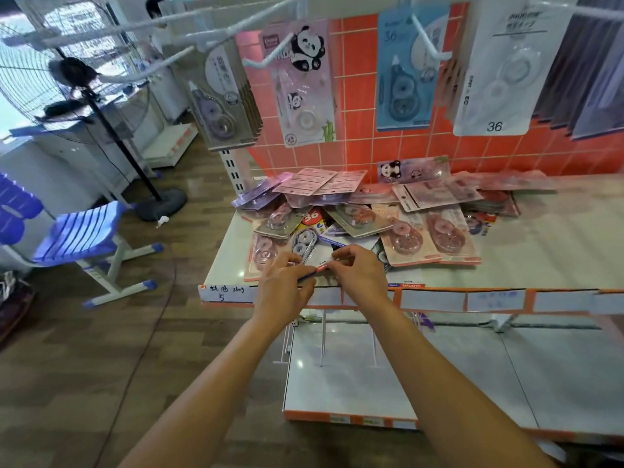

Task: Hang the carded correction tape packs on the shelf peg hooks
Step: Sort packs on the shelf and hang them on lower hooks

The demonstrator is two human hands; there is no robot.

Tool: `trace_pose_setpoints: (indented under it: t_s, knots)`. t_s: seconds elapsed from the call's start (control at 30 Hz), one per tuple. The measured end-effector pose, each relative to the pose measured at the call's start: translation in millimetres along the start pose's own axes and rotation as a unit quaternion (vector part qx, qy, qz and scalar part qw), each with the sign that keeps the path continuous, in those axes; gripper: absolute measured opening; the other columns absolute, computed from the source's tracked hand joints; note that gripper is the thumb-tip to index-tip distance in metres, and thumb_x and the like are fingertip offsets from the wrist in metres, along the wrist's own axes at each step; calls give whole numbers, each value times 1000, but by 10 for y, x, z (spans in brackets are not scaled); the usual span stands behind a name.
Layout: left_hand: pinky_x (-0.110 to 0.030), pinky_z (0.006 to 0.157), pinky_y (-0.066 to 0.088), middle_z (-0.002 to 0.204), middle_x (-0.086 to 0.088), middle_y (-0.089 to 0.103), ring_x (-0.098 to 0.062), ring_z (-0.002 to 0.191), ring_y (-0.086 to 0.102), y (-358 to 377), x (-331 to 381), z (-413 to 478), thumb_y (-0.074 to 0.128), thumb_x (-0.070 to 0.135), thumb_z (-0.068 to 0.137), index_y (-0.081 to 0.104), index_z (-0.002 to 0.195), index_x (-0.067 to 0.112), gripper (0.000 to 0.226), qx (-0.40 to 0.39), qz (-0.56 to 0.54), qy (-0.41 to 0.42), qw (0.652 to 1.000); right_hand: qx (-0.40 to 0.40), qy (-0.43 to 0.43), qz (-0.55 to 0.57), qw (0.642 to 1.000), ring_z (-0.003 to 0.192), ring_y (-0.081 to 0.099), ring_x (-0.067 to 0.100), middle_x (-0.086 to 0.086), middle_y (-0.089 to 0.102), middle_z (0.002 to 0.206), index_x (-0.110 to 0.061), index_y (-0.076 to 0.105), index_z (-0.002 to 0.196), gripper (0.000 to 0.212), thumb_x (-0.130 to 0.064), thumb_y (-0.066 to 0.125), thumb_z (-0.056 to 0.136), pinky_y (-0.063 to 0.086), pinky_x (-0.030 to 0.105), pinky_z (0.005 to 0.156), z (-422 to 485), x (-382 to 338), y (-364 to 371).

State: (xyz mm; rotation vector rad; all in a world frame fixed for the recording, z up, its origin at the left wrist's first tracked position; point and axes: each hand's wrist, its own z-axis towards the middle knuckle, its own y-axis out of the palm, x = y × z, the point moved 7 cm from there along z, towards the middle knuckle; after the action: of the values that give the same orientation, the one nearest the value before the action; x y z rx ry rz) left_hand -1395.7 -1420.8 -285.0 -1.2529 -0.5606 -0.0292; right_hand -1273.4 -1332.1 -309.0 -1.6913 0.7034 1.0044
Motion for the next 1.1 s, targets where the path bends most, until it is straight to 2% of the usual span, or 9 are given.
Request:
trace_pose_setpoints:
  t_s: [0.17, 0.3, 0.47, 0.63, 0.8, 0.93, 1.1]
  knots:
    - [-26, 95, 36, 124, -2, 58, -19, 114, 52, -46, 20, -1, 70, 23, 85, 72, 112, 20, 27, -14, -2, -8, 1000, 5, 30, -5, 1000, 88, 64, 18, -3, 68, 92, -26, 61, 85, 13, -33, 71, 81, 54, 42, 81, 50, 13, 6]
    - [-12, 86, 20, 129, 5, 57, -12, 117, 50, -80, -2, -23, 69, 27, 87, 69, 117, 21, 31, -11, -1, -34, 999, 13, 28, -11, 999, 87, 65, 19, -3, 68, 89, -27, 60, 81, 13, -32, 72, 80, 54, 41, 79, 44, -7, -6]
    - [-16, 87, 27, 125, 3, 60, -13, 113, 52, -105, 4, -27, 71, 25, 84, 64, 120, 18, 37, 11, -14, -52, 998, 17, 1, -22, 1000, 86, 63, 13, -10, 63, 86, -26, 59, 89, 11, -30, 68, 85, 53, 35, 76, 32, 2, -24]
    - [-21, 86, 34, 120, 0, 63, -17, 107, 55, -69, -26, -10, 71, 22, 85, 67, 116, 17, 32, 52, -37, -94, 993, 26, -55, 0, 998, 86, 61, 13, -4, 64, 93, -15, 63, 101, 15, -23, 65, 88, 49, 27, 75, -76, -24, -61]
    - [-20, 83, 31, 117, -3, 61, -21, 109, 51, 48, 113, 19, 71, 14, 84, 68, 112, 15, 29, 95, -26, -92, 991, 50, -79, 23, 995, 84, 59, 10, -2, 66, 93, -12, 64, 100, 13, -20, 64, 90, 47, 22, 75, -132, -46, -167]
    - [-22, 82, 32, 113, -6, 61, -25, 110, 46, 125, 190, 19, 69, 11, 84, 68, 111, 12, 27, 121, -28, -98, 987, 31, -63, 18, 997, 88, 59, 11, 2, 67, 102, -12, 62, 107, 20, -21, 64, 89, 50, 26, 80, -107, -45, -160]
    - [-22, 81, 30, 105, -7, 67, -25, 105, 49, 173, 154, 53, 74, 10, 80, 71, 102, 9, 22, 122, -44, -83, 988, -10, -31, -82, 996, 99, 61, 16, -2, 65, 108, -21, 58, 112, 28, -34, 62, 88, 49, 32, 81, -5, -81, 0]
